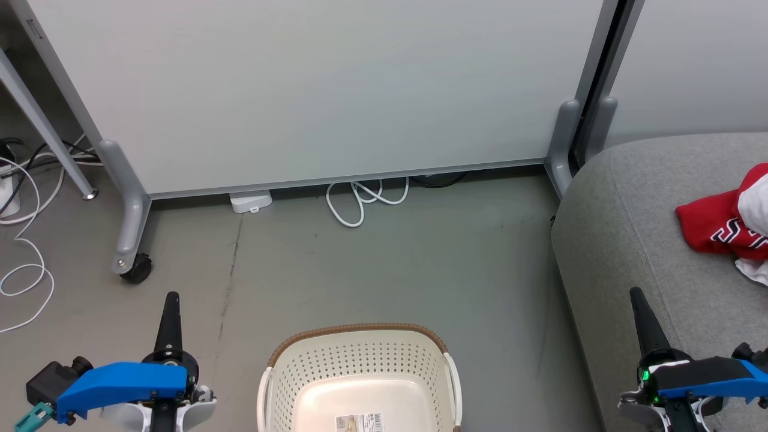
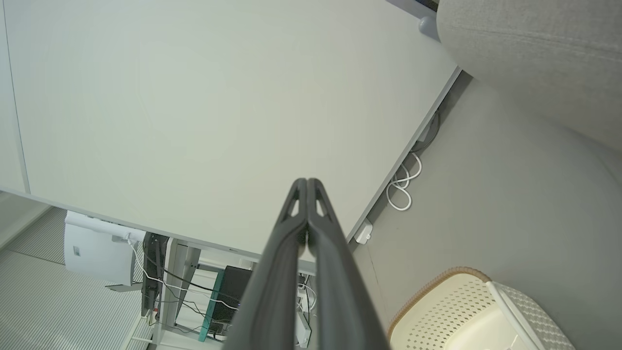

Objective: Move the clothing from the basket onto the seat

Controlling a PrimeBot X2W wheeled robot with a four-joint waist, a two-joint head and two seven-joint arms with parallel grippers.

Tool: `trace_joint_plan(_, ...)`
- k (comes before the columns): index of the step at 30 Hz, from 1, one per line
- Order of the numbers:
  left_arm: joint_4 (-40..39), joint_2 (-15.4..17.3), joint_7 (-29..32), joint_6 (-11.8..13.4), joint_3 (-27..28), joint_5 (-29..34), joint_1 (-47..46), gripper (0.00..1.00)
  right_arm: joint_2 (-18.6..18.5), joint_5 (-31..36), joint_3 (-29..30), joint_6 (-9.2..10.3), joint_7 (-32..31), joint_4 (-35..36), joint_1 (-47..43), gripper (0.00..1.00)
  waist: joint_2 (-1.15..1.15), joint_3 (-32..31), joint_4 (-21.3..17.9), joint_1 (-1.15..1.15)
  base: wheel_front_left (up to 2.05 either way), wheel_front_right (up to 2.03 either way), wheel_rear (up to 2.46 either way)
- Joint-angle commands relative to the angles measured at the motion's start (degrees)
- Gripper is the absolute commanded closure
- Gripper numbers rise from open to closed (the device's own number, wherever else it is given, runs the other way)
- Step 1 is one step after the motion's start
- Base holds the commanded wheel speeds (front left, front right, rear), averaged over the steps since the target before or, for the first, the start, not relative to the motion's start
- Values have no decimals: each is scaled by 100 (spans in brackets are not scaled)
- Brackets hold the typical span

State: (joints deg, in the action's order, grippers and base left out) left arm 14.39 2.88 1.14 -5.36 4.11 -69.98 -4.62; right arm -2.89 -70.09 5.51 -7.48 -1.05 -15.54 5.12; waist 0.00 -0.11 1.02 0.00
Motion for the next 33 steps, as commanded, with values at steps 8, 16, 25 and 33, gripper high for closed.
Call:
trace_joint_plan(8, -92, 4, 126, -29, 72, -488, -135, 100, -2, -484, 35, -2, -131, 66, 133, 100, 0, 1, -17, 0, 0, 0, 0)
trace_joint_plan(16, -120, 3, 228, -34, 122, -892, -156, 100, -1, -890, 56, -2, -233, 77, 152, 100, 0, 2, -34, 0, 0, 0, 0)
trace_joint_plan(25, -148, 2, 335, -44, 172, -1314, -179, 100, 0, -1315, 79, -2, -346, 84, 186, 100, 0, 3, -54, 0, 0, 0, 0)
trace_joint_plan(33, -173, 1, 421, -43, 206, -1669, -186, 100, 1, -1666, 98, -2, -433, 95, 205, 100, 0, 3, -71, 0, 0, 0, 0)
